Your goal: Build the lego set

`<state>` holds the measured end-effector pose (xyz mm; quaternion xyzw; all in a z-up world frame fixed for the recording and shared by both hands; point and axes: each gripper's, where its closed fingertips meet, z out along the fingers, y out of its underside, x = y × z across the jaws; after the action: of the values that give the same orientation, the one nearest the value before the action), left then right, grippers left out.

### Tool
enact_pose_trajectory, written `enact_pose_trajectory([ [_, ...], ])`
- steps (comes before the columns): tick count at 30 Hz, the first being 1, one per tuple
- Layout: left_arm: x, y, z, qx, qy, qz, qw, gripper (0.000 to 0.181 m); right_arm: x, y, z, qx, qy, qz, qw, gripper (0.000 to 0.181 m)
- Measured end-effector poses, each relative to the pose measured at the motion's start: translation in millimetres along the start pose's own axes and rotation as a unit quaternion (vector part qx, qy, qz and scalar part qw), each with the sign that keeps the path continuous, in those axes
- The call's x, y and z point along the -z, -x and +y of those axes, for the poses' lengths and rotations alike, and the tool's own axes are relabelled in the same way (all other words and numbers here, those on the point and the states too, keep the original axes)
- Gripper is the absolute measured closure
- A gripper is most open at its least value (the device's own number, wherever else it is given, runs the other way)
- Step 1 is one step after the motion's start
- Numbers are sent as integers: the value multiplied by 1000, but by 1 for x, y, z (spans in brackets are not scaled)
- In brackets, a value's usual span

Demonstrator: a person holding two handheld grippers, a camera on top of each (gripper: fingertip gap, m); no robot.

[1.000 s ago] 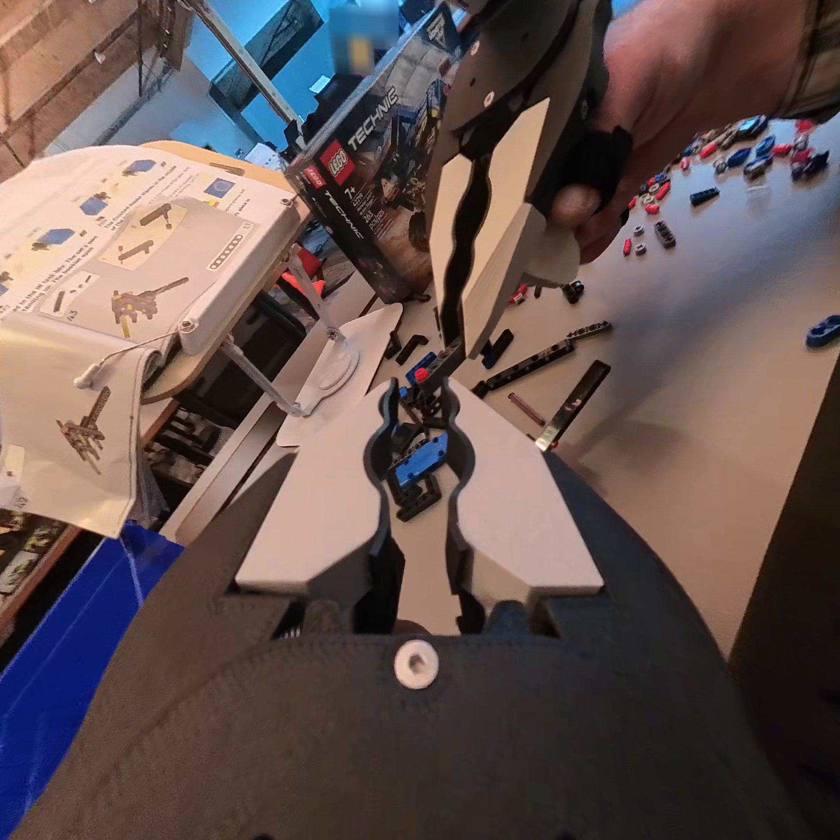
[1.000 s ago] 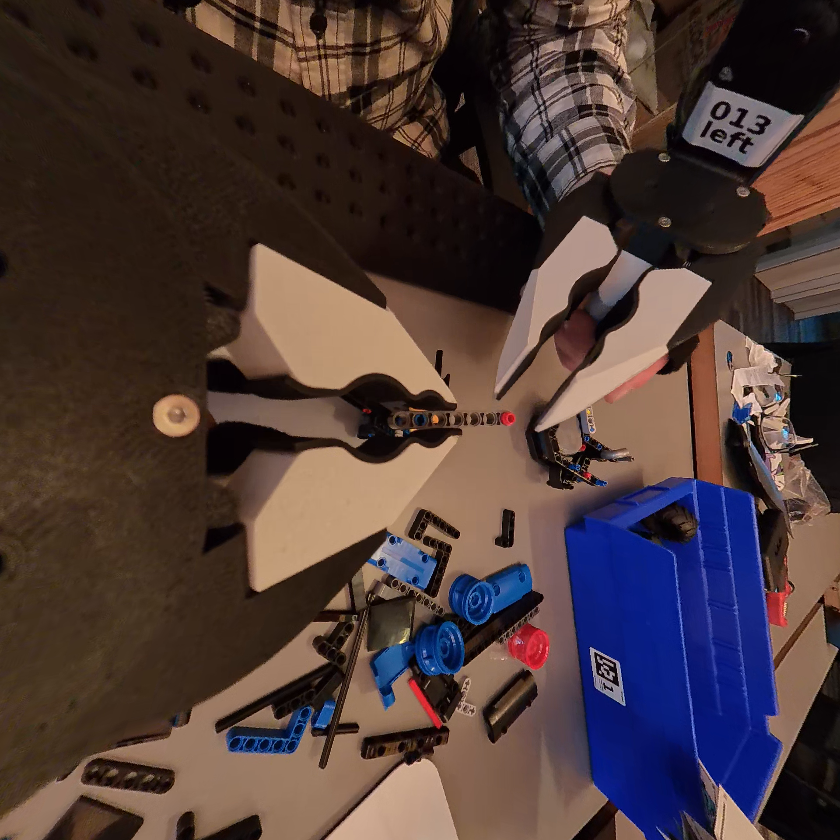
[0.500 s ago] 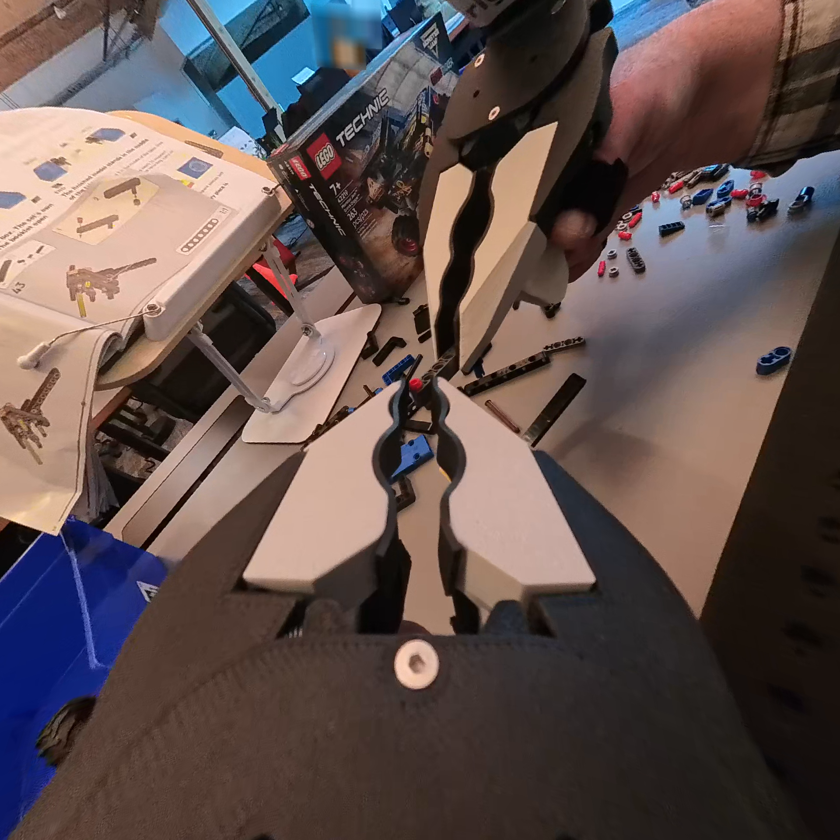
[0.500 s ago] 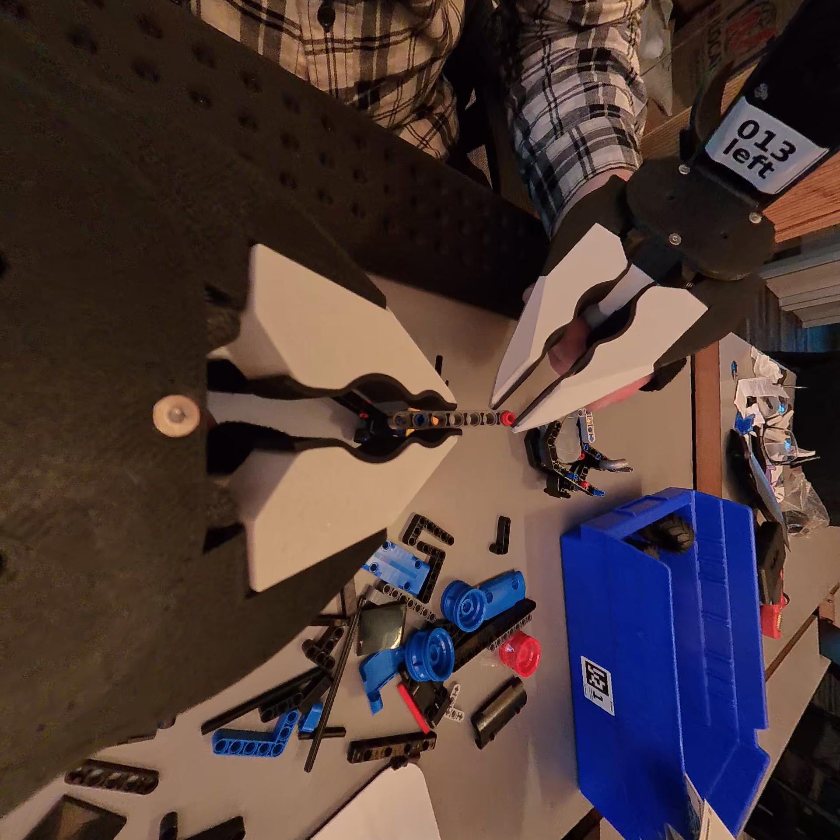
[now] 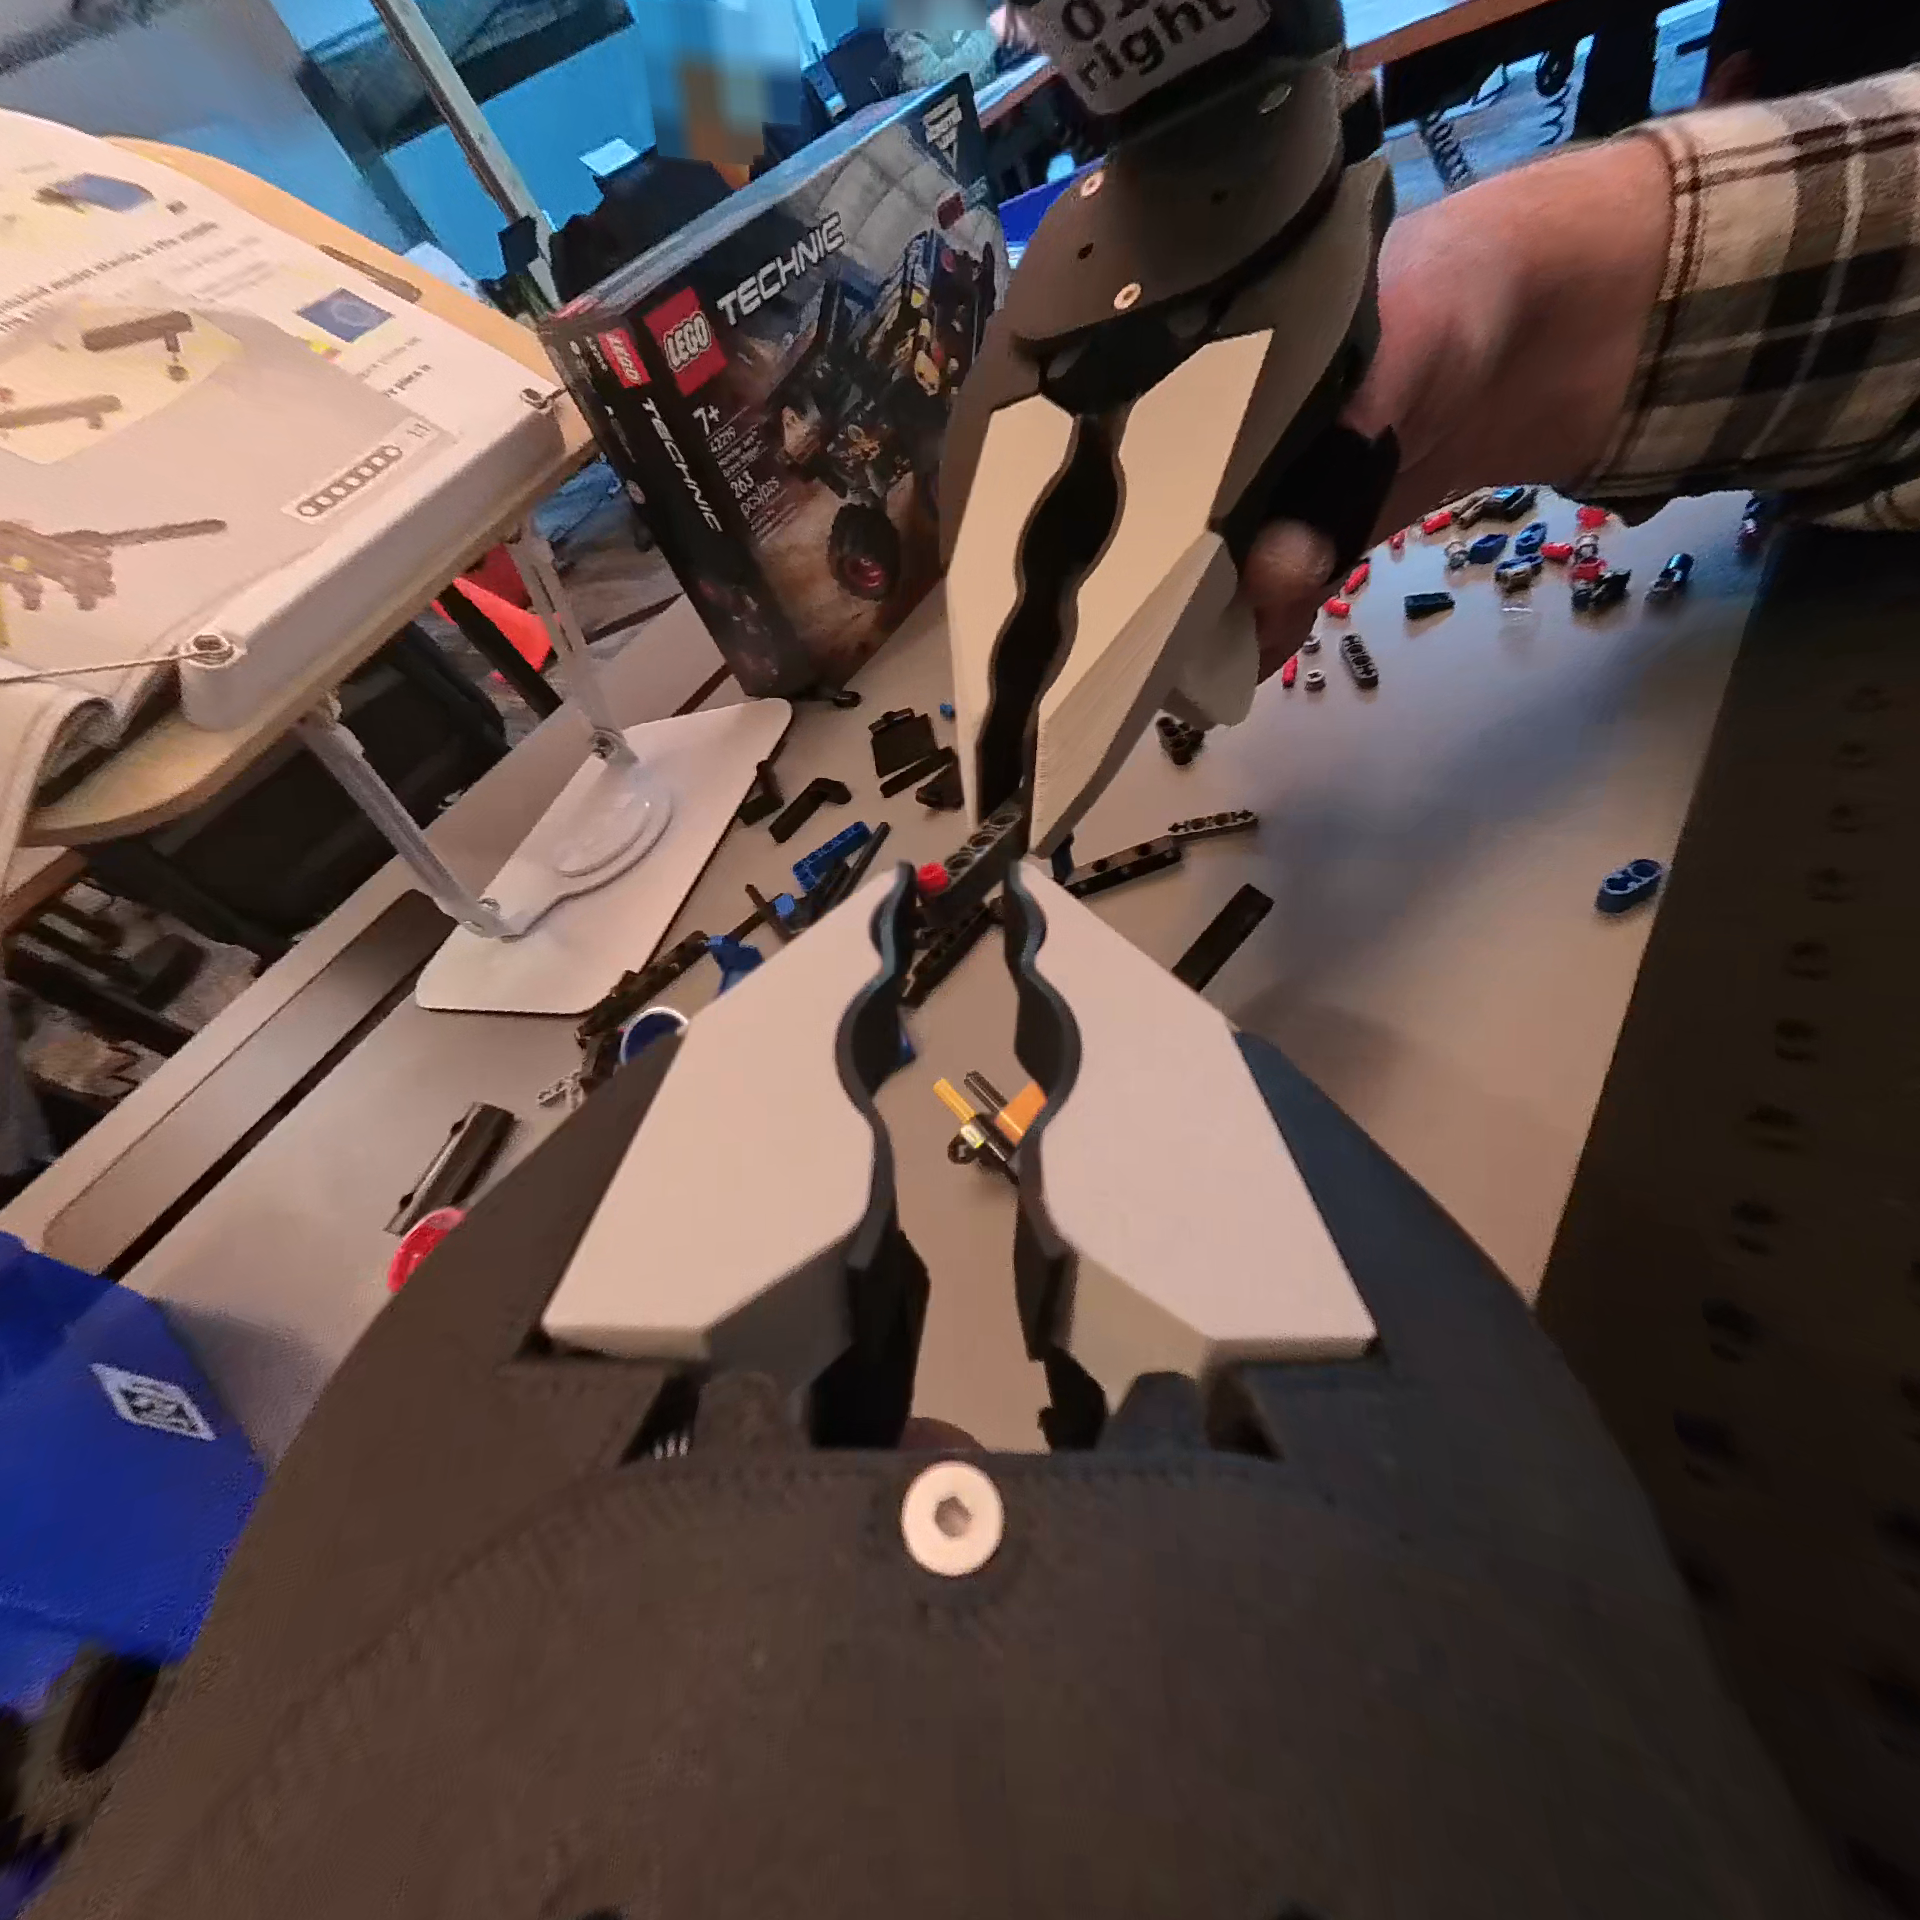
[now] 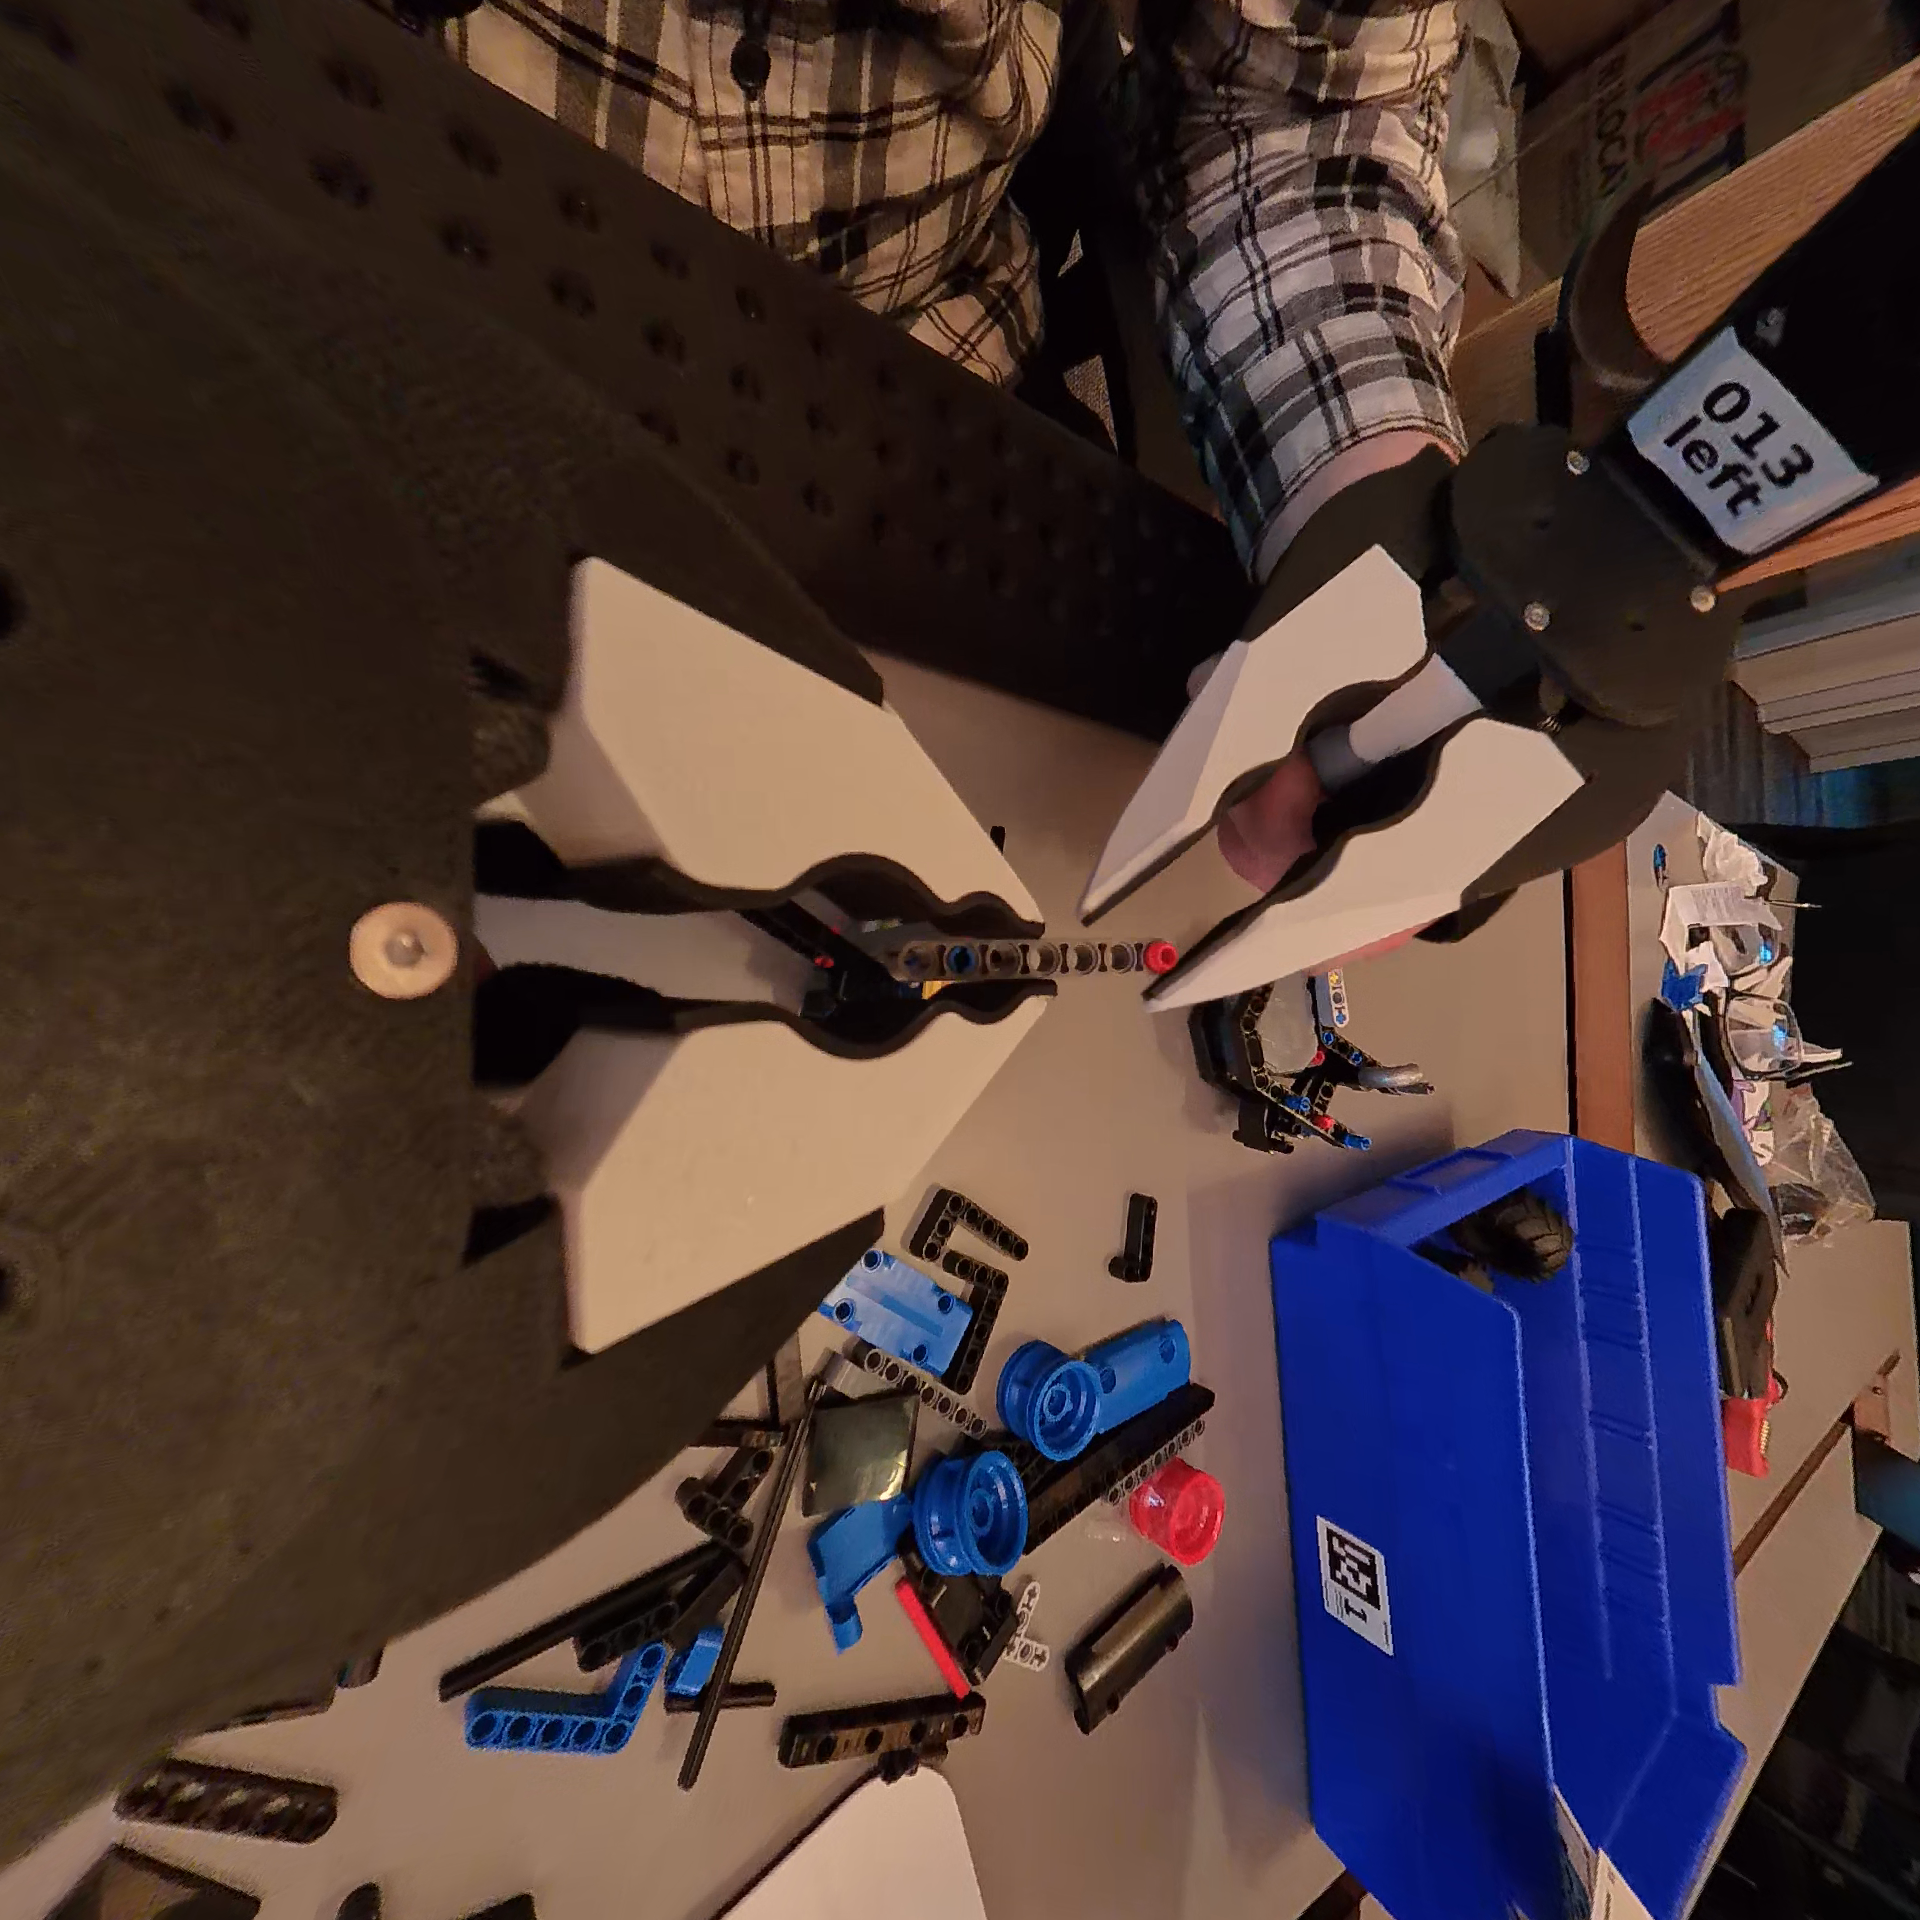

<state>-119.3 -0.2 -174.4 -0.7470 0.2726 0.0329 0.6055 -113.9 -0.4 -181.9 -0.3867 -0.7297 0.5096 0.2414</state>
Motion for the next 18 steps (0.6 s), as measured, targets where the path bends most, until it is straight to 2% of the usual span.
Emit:
enact_pose_trajectory([
  [18, 2, 5, -3, 71, -39, 23, 996, 175, 8, -9, -8, 6, -24, 28, 999, 171],
])
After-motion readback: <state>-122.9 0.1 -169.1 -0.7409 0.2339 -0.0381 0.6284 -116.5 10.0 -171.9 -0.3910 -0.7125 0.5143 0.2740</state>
